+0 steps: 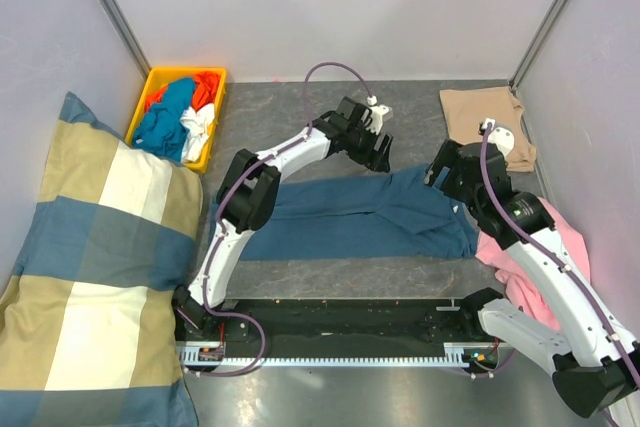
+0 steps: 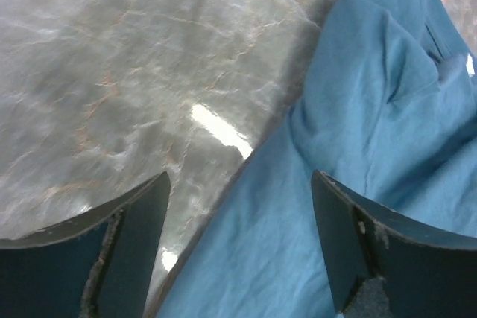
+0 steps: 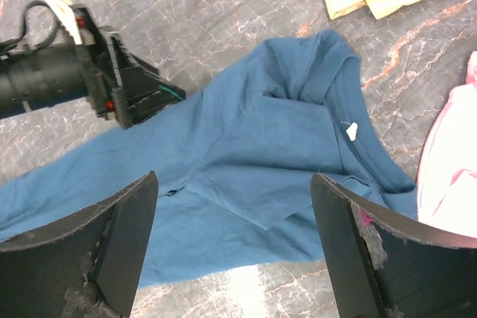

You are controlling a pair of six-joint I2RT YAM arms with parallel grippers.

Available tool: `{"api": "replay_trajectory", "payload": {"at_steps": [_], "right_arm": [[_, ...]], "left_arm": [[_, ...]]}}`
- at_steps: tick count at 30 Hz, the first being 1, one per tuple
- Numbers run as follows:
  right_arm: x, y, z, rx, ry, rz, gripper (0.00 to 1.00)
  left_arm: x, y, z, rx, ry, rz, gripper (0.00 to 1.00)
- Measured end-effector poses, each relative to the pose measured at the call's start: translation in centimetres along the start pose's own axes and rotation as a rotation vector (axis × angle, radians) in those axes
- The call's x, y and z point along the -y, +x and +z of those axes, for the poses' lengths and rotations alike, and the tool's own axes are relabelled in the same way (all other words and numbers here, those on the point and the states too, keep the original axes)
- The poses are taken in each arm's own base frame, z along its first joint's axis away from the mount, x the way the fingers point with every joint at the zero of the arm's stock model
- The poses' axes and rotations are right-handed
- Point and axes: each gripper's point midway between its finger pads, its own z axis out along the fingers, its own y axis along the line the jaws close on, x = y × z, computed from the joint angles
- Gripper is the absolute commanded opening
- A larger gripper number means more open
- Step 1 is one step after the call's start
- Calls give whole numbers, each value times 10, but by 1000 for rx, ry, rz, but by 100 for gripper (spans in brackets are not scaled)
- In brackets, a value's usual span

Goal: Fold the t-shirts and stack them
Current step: Fold the tshirt

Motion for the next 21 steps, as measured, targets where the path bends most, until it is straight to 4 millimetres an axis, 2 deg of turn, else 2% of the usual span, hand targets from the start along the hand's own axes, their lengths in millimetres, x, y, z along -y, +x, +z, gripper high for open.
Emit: {"api": "replay_trajectory", "payload": {"at_steps": [4, 7, 9, 11, 12, 13, 14, 15, 18, 21], "right_arm": [[2, 1, -3, -2, 1, -1, 92], [2, 1, -4, -2, 1, -1, 92], [2, 1, -4, -1, 1, -1, 93], [3, 1, -4, -1, 1, -1, 93], [2, 1, -4, -1, 1, -1, 93], [3, 1, -4, -1, 1, -1, 93], [3, 1, -5, -1, 2, -1, 93], [3, 1, -5, -2, 3, -2, 93], [5, 1, -6, -1, 7, -3, 94], [7, 2, -8, -1, 14, -5, 94]], "left_arm": [[15, 12, 14, -51, 55, 26, 79], [33, 27, 24, -98, 99, 42, 75], [45, 30, 27, -108, 126, 59, 72], [54, 34, 29, -121, 143, 68, 55], [58, 36, 30, -128, 151, 71, 44], [60, 38, 30, -133, 159, 72, 25], [61, 40, 32, -141, 166, 77, 17], [62, 42, 33, -146, 170, 77, 2], [63, 47, 39, -161, 193, 71, 2], [60, 43, 40, -154, 185, 71, 2]]}}
